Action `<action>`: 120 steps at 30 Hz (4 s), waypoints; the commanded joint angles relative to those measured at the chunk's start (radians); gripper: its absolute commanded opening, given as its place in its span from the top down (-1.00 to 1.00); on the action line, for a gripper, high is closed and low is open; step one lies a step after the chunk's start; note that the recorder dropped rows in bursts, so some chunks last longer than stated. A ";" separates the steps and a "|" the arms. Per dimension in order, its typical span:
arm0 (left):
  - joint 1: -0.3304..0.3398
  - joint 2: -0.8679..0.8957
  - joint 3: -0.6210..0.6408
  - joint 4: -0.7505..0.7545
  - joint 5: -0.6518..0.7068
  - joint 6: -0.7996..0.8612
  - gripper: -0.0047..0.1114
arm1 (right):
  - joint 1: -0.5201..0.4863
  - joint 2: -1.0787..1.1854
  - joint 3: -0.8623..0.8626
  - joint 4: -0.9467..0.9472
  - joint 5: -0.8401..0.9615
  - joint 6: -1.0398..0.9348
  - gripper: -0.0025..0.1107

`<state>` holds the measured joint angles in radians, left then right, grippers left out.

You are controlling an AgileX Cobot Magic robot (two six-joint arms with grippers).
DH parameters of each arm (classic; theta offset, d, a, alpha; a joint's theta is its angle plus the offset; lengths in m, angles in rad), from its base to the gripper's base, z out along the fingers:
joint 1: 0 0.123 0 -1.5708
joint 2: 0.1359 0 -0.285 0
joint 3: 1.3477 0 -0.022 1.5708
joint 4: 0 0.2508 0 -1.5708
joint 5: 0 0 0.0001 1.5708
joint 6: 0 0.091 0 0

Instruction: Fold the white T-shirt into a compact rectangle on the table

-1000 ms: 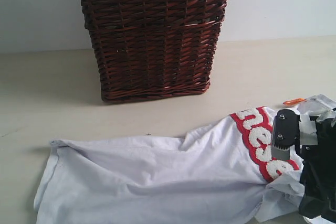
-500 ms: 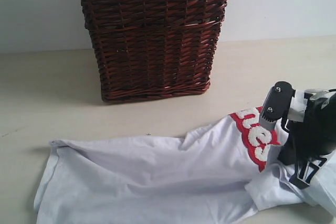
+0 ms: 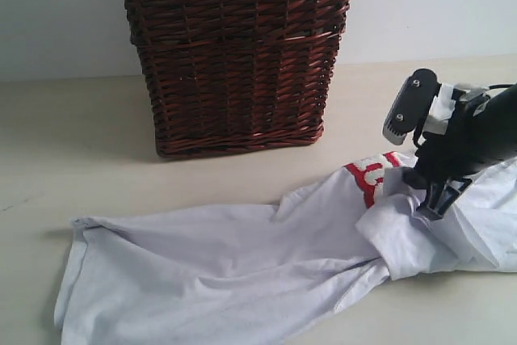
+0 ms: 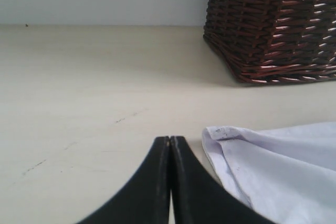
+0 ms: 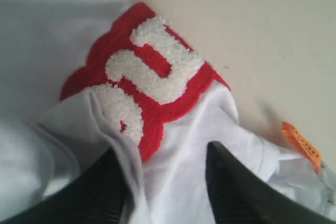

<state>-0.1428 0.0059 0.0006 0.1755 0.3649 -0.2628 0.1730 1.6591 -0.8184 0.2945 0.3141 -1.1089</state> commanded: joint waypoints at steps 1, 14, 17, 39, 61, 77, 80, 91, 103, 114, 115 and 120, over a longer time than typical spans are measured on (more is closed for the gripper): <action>-0.006 -0.006 -0.001 -0.005 -0.008 -0.001 0.91 | 0.000 0.089 -0.007 -0.005 -0.185 0.059 -0.03; -0.006 -0.006 -0.001 -0.005 -0.008 -0.001 0.91 | 0.000 0.028 -0.007 0.056 -0.410 0.355 0.01; -0.006 -0.006 -0.001 -0.005 -0.008 -0.001 0.91 | 0.000 0.007 -0.007 0.053 -0.343 0.348 0.01; -0.006 -0.006 -0.001 -0.005 -0.008 -0.001 0.91 | 0.000 -0.060 0.004 -0.096 0.165 0.250 -0.18; -0.006 -0.006 -0.001 -0.005 -0.008 -0.001 0.91 | 0.000 0.072 0.035 -0.138 0.138 0.163 0.96; -0.006 -0.006 -0.001 -0.005 -0.008 -0.001 0.91 | 0.000 -0.031 -0.048 -0.352 0.071 0.297 0.96; -0.006 -0.006 -0.001 -0.005 -0.008 -0.001 0.91 | 0.000 -0.013 -0.057 -0.390 -0.078 0.342 0.96; -0.006 -0.006 -0.001 -0.005 -0.008 -0.001 0.91 | 0.000 0.089 -0.058 -0.390 -0.348 0.345 0.18; -0.006 -0.006 -0.001 -0.005 -0.008 -0.001 0.91 | 0.000 0.033 -0.058 -0.086 -0.282 0.348 0.44; -0.006 -0.006 -0.001 -0.005 -0.008 -0.001 0.91 | -0.029 0.272 -0.072 -0.090 -0.307 0.326 0.96; -0.006 -0.006 -0.001 -0.005 -0.008 -0.001 0.91 | -0.029 0.293 -0.077 -0.090 -0.264 0.326 0.96; -0.006 -0.006 -0.001 -0.005 -0.008 -0.001 0.91 | -0.005 0.321 -0.079 -0.090 0.068 0.311 0.96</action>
<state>-0.1428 0.0059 0.0006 0.1755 0.3649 -0.2628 0.1485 1.9590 -0.9089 0.2000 0.1397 -0.7782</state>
